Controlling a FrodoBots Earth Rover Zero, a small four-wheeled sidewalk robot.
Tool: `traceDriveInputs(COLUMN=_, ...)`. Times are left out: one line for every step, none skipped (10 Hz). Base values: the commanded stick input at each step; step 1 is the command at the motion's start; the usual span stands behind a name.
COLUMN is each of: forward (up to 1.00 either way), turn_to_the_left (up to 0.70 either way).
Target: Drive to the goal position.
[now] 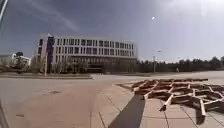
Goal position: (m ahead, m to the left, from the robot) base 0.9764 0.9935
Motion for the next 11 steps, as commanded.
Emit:
traceDriveInputs(forward=0.05, turn_to_the_left=0.0)
traceDriveInputs(forward=0.05, turn_to_the_left=0.0)
traceDriveInputs(forward=0.05, turn_to_the_left=0.0)
traceDriveInputs(forward=0.05, turn_to_the_left=0.0)
traceDriveInputs(forward=0.05, turn_to_the_left=0.0)
traceDriveInputs(forward=0.05, turn_to_the_left=0.0)
traceDriveInputs(forward=0.05, turn_to_the_left=0.0)
traceDriveInputs(forward=0.05, turn_to_the_left=0.0)
traceDriveInputs(forward=0.05, turn_to_the_left=0.0)
traceDriveInputs(forward=0.05, turn_to_the_left=0.0)
traceDriveInputs(forward=0.05, turn_to_the_left=0.0)
